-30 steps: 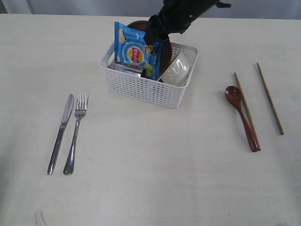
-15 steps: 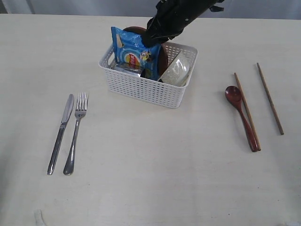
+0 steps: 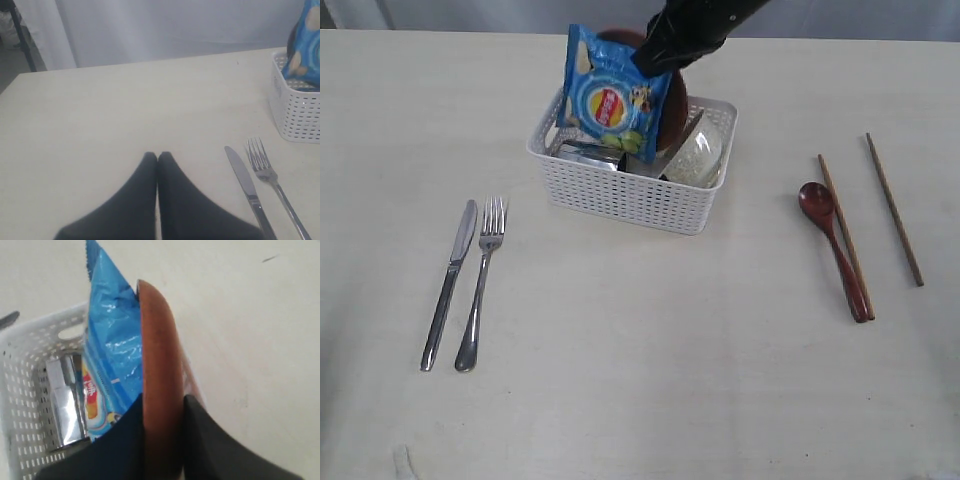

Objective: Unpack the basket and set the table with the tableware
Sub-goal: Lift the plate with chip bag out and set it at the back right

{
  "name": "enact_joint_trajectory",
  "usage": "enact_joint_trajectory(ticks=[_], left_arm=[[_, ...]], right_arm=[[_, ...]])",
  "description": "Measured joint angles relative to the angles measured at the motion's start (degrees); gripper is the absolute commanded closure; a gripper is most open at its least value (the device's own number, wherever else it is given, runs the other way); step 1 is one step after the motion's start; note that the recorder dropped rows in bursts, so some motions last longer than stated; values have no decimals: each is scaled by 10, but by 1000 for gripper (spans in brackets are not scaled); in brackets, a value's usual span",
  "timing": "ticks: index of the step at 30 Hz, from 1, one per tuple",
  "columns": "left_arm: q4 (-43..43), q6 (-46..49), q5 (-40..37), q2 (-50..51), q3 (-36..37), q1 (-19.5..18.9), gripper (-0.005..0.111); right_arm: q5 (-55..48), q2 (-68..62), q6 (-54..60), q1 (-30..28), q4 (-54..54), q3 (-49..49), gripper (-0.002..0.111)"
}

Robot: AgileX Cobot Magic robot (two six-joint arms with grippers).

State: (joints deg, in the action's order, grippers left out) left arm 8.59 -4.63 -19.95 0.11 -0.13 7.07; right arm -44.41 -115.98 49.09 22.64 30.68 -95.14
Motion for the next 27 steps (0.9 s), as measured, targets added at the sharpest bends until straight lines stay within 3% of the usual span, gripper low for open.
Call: enact_joint_trajectory(ticks=[8, 15, 20, 27], left_arm=[[0, 0, 0, 0, 0, 0, 107], [0, 0, 0, 0, 0, 0, 107], [0, 0, 0, 0, 0, 0, 107], [0, 0, 0, 0, 0, 0, 107]], right_arm=[[0, 80, -7, -80, 119, 0, 109], [-52, 66, -63, -224, 215, 0, 109], [-89, -25, -136, -320, 224, 2, 109], [-110, -181, -129, -400, 374, 21, 108]])
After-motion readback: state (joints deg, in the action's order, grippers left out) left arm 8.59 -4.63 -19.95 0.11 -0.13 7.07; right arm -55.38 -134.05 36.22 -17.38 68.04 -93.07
